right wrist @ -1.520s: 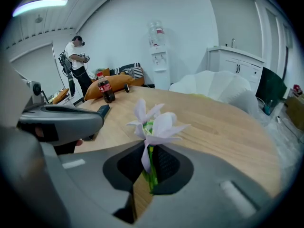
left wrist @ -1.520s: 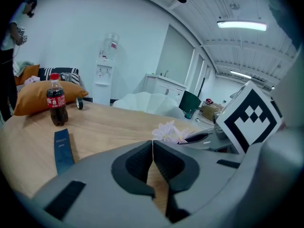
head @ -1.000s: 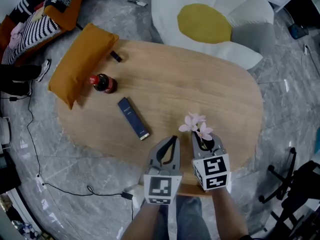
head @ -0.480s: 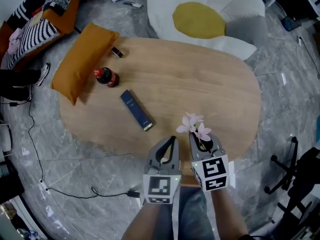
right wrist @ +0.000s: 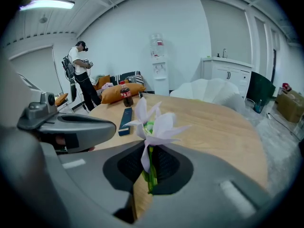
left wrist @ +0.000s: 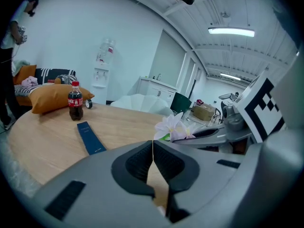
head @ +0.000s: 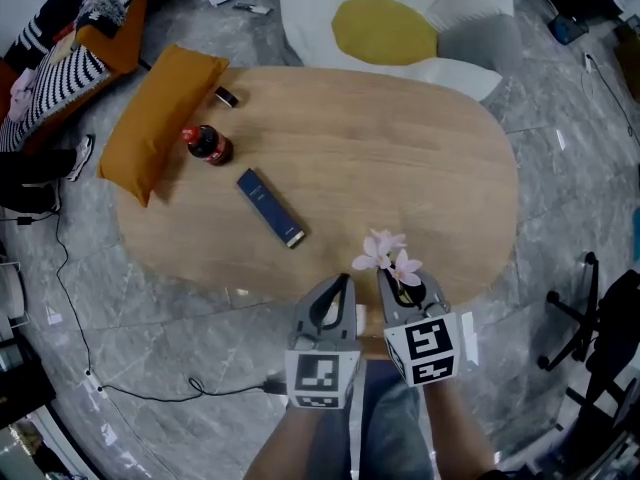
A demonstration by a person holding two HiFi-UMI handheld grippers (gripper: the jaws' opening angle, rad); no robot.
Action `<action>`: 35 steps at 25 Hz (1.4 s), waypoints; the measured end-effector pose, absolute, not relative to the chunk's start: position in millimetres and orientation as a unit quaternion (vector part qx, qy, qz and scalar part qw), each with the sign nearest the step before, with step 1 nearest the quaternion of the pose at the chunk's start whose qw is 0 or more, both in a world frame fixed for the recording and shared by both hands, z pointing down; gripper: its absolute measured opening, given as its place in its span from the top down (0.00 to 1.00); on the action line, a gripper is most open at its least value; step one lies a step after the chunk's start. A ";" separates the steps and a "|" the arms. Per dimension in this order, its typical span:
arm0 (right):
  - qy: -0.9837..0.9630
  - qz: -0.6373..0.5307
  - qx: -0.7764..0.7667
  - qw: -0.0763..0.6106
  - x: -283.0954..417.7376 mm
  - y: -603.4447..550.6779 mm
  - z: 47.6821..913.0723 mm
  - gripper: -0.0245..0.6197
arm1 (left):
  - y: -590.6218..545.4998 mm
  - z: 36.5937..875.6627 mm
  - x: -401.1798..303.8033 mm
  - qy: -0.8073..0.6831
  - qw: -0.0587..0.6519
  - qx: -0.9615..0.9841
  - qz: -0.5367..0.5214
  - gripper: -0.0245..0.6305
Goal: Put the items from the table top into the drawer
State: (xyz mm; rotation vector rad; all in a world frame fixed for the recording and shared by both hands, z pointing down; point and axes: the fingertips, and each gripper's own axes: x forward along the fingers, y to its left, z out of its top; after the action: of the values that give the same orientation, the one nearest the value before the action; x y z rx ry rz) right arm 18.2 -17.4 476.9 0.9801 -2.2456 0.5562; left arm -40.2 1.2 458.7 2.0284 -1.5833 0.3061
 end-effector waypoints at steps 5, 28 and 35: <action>-0.849 0.214 0.372 0.308 18.8 -3.0 480.3 0.93 | 16.5 465.4 -34.5 -0.576 0.276 0.760 0.119 0.94; -0.830 0.250 0.381 0.322 30.0 67.9 503.6 0.93 | 57.6 491.1 -28.3 -0.537 0.298 0.777 0.137 0.95; -0.827 0.264 0.375 0.326 31.7 86.6 512.1 0.93 | 68.7 498.3 -19.9 -0.528 0.302 0.780 0.144 0.94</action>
State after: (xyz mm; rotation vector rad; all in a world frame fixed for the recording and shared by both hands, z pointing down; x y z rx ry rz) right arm 31.7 86.6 512.1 0.9825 -2.1675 0.6920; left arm -19.9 68.7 498.3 2.0691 -1.4007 0.3815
